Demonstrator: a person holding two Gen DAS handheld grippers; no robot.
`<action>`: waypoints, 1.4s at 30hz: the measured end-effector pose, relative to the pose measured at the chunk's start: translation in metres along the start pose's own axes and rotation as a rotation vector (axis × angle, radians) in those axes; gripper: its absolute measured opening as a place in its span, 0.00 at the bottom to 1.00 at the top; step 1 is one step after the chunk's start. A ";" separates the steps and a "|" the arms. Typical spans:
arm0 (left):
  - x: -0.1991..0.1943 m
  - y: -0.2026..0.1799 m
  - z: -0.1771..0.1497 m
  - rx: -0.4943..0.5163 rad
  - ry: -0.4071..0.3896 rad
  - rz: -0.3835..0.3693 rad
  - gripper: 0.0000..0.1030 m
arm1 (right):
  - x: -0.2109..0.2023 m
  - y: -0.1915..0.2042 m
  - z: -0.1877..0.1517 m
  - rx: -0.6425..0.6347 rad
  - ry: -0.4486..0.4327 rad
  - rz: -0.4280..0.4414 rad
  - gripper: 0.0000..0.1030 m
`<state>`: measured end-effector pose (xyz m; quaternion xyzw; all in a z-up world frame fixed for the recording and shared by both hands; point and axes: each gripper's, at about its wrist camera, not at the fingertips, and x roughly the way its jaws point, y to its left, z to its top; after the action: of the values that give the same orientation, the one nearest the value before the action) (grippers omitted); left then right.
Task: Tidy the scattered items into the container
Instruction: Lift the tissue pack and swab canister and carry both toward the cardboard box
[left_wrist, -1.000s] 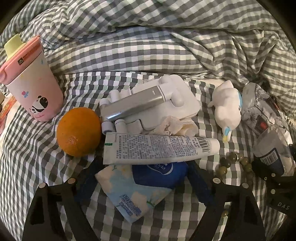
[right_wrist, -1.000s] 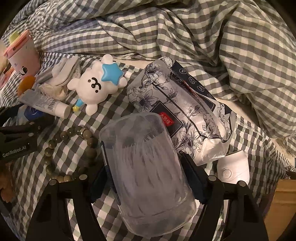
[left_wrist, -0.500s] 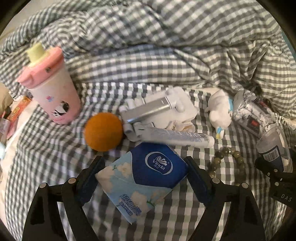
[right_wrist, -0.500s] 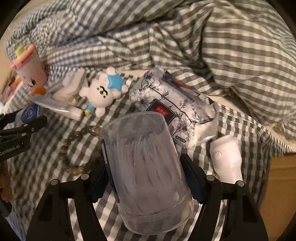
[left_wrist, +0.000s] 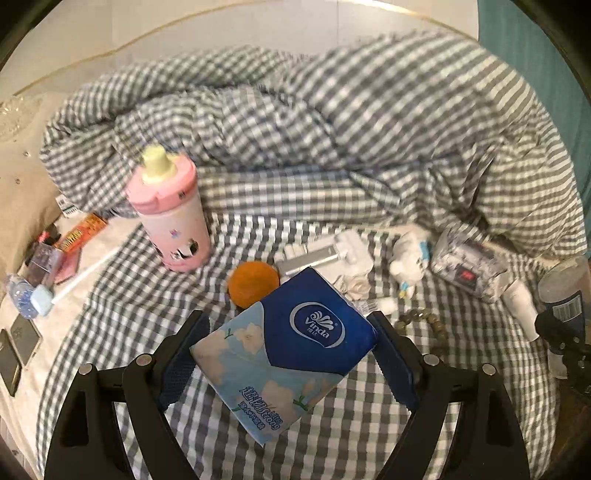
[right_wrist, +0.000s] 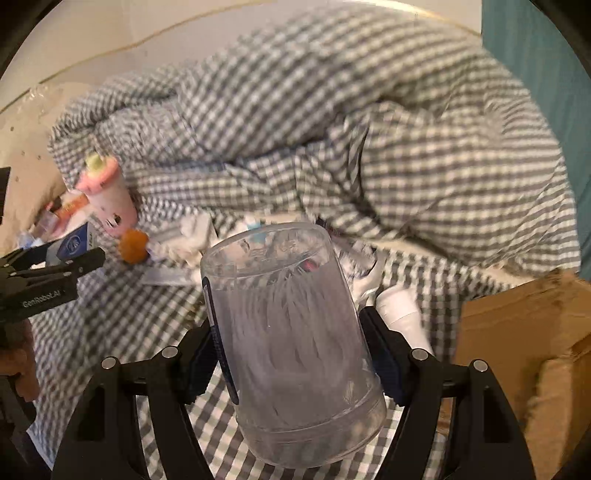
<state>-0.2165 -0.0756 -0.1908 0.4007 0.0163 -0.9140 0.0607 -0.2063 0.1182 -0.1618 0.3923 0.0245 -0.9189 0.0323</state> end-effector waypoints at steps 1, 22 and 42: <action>-0.004 -0.002 0.002 -0.002 -0.011 0.000 0.85 | -0.009 0.000 0.001 0.002 -0.014 0.002 0.69; -0.188 -0.024 0.018 -0.002 -0.312 -0.095 0.85 | -0.204 -0.011 -0.002 0.045 -0.348 -0.006 0.69; -0.266 -0.072 0.008 0.058 -0.448 -0.195 0.85 | -0.303 -0.097 -0.052 0.167 -0.504 -0.245 0.69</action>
<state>-0.0526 0.0211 0.0089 0.1863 0.0149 -0.9817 -0.0371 0.0320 0.2309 0.0233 0.1470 -0.0131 -0.9833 -0.1062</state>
